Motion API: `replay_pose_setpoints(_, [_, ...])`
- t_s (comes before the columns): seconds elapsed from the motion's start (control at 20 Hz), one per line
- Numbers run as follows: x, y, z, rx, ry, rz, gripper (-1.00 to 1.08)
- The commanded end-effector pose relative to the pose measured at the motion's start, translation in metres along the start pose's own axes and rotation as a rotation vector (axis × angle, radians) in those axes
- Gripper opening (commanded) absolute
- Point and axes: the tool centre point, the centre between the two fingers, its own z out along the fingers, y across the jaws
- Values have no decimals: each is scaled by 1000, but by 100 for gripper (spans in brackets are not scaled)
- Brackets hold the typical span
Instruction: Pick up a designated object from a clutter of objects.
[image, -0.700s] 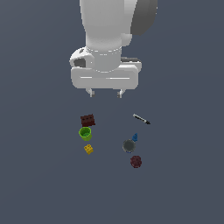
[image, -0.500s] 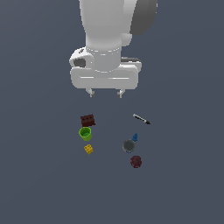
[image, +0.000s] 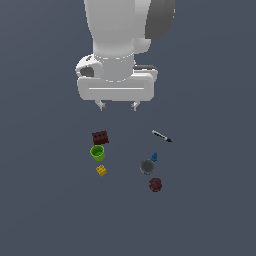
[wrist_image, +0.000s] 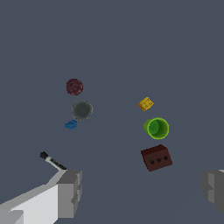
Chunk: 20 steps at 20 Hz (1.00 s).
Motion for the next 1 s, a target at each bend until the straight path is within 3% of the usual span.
replay_pose_setpoints(0.0, [0,0,0,0,0,-1,100])
replay_pose_setpoints(0.45, [2,-3,5,1,-1,26,100])
replay_pose_setpoints(0.95, [8,-18,26,4,-5,150,100])
